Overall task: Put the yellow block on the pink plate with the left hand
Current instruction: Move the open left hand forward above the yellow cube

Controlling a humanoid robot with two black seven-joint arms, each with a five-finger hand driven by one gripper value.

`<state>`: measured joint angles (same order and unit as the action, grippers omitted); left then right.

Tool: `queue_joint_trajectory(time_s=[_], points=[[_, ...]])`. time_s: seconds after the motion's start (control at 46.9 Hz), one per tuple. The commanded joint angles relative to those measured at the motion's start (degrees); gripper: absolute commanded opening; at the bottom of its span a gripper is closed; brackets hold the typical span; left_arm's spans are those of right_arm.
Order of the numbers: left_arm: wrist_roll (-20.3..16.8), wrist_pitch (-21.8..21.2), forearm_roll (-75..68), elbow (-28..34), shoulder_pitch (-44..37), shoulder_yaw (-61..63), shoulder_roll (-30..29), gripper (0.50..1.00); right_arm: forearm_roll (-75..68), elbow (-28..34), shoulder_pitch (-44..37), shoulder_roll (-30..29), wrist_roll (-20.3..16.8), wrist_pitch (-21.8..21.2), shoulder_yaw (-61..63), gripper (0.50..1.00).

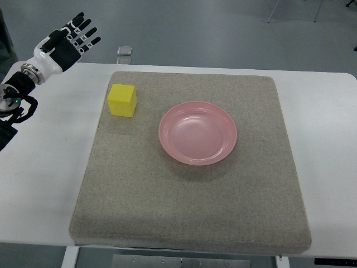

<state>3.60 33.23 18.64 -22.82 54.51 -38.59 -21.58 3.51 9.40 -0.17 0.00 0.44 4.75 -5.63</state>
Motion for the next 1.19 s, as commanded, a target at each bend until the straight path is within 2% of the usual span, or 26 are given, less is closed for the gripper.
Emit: queue_joint_trajectory(time_s=[0.0,0.597,0.811,0.896,1.045,1.173], points=[[0.0,0.08,-0.01,-0.21,0.16,0.09,0.23,0.994,0.01,0.0,0.0,0.0,0.0,0.0,0.0,0.924],[0.09,-0.18,-0.53,0.23,2.53,1.15,1.37,0.994,0.01,0.0,0.0,0.0,0.0,0.0,0.0,0.924],[-0.35,1.4,-15.98,0.23,4.37,1.5,0.76,0.994,0.01,0.0,0.0,0.0,0.0,0.0,0.0,0.924],[-2.45,1.77,-26.08,0.14,5.25,1.41,0.67,0.994,0.01,0.0,0.0,0.0,0.0,0.0,0.0,0.924],[-9.04,1.77,-41.03,-0.12,6.05,1.5,-0.03,0.994,0.01,0.0,0.0,0.0,0.0,0.0,0.0,0.924],[-10.55,1.77,-52.37,-1.08,6.75,1.5,-0.91,0.994,0.01,0.0,0.0,0.0,0.0,0.0,0.0,0.924]])
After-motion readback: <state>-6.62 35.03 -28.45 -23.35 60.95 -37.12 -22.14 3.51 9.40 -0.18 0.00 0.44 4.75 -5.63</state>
